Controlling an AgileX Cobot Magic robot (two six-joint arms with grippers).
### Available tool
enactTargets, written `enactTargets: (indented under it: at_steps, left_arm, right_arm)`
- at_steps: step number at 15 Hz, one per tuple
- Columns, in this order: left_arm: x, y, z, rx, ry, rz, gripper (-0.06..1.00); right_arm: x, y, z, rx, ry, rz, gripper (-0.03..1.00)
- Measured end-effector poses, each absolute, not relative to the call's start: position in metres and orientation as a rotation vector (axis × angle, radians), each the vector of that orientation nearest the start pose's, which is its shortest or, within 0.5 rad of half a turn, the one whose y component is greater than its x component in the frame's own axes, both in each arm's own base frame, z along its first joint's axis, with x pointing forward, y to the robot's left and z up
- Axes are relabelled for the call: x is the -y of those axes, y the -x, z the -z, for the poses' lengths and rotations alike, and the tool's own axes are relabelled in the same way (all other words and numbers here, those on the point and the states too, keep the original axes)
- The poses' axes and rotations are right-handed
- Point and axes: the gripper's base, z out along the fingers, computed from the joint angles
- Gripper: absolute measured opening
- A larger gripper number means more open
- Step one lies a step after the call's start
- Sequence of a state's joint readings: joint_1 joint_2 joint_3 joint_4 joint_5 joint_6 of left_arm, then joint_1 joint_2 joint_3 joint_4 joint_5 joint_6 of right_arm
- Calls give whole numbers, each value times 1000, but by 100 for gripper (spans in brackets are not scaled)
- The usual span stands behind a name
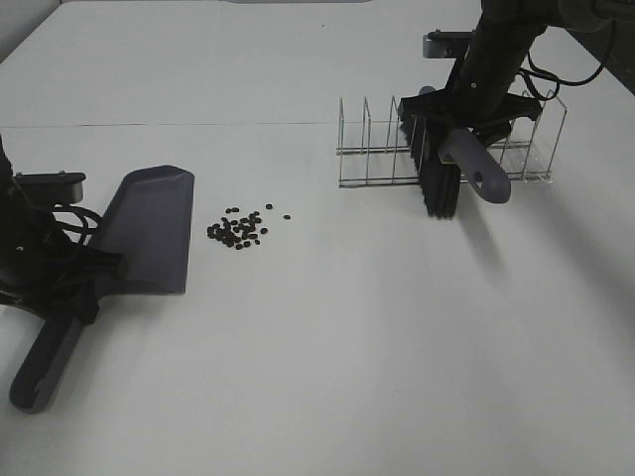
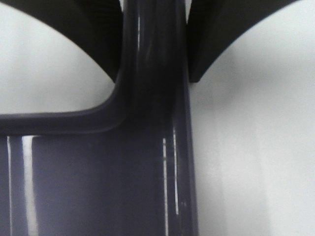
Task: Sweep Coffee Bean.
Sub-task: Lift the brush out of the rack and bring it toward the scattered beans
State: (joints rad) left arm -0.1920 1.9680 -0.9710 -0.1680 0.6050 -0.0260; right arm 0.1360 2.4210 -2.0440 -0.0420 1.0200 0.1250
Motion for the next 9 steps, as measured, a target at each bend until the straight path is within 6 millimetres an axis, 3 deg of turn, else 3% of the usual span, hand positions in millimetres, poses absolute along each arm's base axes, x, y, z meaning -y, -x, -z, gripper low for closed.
enactTargets:
  at_steps: [3,4,5,7,8,9]
  left_arm:
    - [70,-314,-94,-3093,-47,162,33]
    - [70,-314,-94,-3093,-48,161,33]
    - [70,-314,-94,-3093,-48,161,33]
    - [70,-314,-94,-3093,-51,160,33]
    - [70,-314,-94,-3093,-56,156,33]
    - [69,-314,-94,-3093,-61,152,33]
  right_arm:
    - [-65,-501,-159,-2861,39,3,55]
    - [-65,-500,-171,-2840,40,5,55]
    - [-63,-495,-198,-2807,42,12,54]
    - [-62,-490,-216,-2787,44,24,53]
    - [-61,-487,-226,-2779,38,30,39]
    - [-59,-484,-234,-2778,46,42,36]
